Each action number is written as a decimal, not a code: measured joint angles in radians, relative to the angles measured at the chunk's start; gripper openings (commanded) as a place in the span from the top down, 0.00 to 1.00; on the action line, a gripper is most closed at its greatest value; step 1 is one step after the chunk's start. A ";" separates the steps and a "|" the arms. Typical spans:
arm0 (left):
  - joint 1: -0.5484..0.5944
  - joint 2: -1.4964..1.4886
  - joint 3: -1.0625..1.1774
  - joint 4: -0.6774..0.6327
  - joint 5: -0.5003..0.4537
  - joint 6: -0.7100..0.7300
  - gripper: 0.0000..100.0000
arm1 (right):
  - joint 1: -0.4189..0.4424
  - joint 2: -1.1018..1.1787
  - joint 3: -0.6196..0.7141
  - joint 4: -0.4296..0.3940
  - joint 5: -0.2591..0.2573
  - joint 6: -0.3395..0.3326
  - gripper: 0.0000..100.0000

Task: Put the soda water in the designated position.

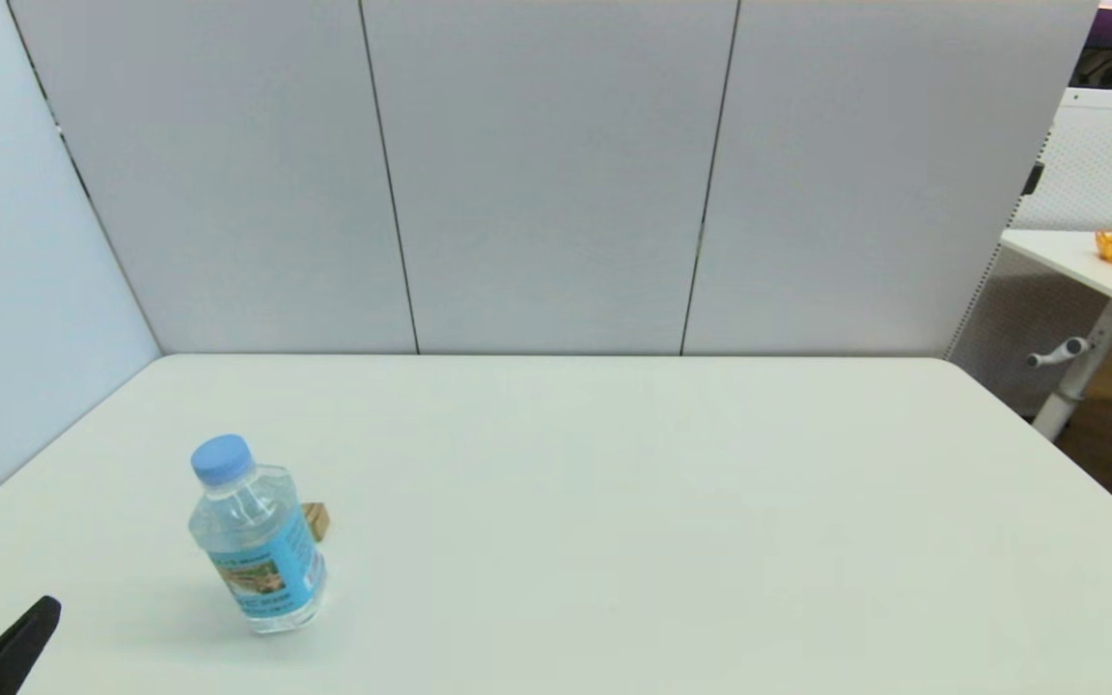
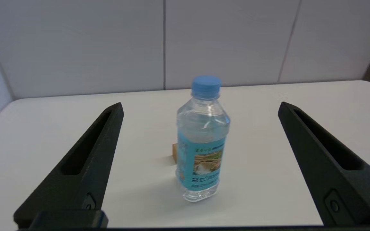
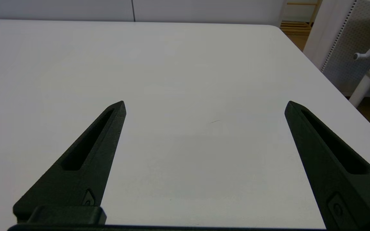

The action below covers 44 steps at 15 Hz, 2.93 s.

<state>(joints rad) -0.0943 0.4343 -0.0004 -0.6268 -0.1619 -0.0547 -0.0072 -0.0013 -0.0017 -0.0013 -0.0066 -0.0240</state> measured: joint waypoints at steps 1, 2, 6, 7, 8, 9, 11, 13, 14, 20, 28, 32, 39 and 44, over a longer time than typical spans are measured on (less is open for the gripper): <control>0.019 -0.023 0.000 0.004 0.000 0.010 0.00 | 0.000 0.000 0.000 0.000 0.001 0.000 0.00; 0.031 -0.046 0.000 0.012 -0.001 0.018 0.00 | 0.000 0.000 0.000 0.000 0.001 0.000 0.00; 0.082 -0.136 0.000 0.113 -0.002 0.055 0.00 | 0.000 0.000 0.000 0.000 0.001 0.000 0.00; 0.090 -0.162 0.000 0.148 -0.003 0.059 0.00 | 0.000 0.000 0.000 0.000 0.000 0.000 0.00; 0.095 -0.190 0.000 0.185 -0.003 0.065 0.00 | 0.000 0.000 0.000 0.000 0.000 0.000 0.00; 0.098 -0.224 0.000 0.229 -0.003 0.070 0.00 | 0.000 0.000 0.000 0.000 0.000 0.000 0.00; 0.099 -0.295 0.000 0.317 -0.002 0.073 0.00 | 0.000 0.000 0.000 0.000 0.001 0.000 0.00; 0.099 -0.368 0.000 0.419 0.005 0.069 0.00 | 0.000 0.000 0.000 0.000 0.000 0.000 0.00; 0.099 -0.391 0.000 0.456 0.010 0.064 0.00 | 0.000 0.000 0.000 0.000 0.000 0.000 0.00; 0.099 -0.433 0.000 0.623 0.158 0.069 0.00 | 0.000 0.000 0.000 0.000 0.000 0.000 0.00; 0.099 -0.434 0.000 0.629 0.160 0.056 0.00 | 0.000 0.000 0.000 0.000 0.000 0.000 0.00; 0.099 -0.435 0.000 0.629 0.161 0.056 0.00 | 0.000 0.000 0.000 0.000 0.000 0.000 0.00; 0.099 -0.436 0.000 0.629 0.161 0.056 0.00 | 0.000 0.000 0.000 0.001 0.000 -0.004 0.00; 0.099 -0.436 0.000 0.629 0.160 0.056 0.00 | 0.000 0.000 0.000 0.000 0.002 -0.015 0.00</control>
<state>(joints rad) 0.0043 -0.0013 0.0000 0.0017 -0.0017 0.0017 -0.0077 -0.0013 -0.0013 -0.0013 -0.0043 -0.0389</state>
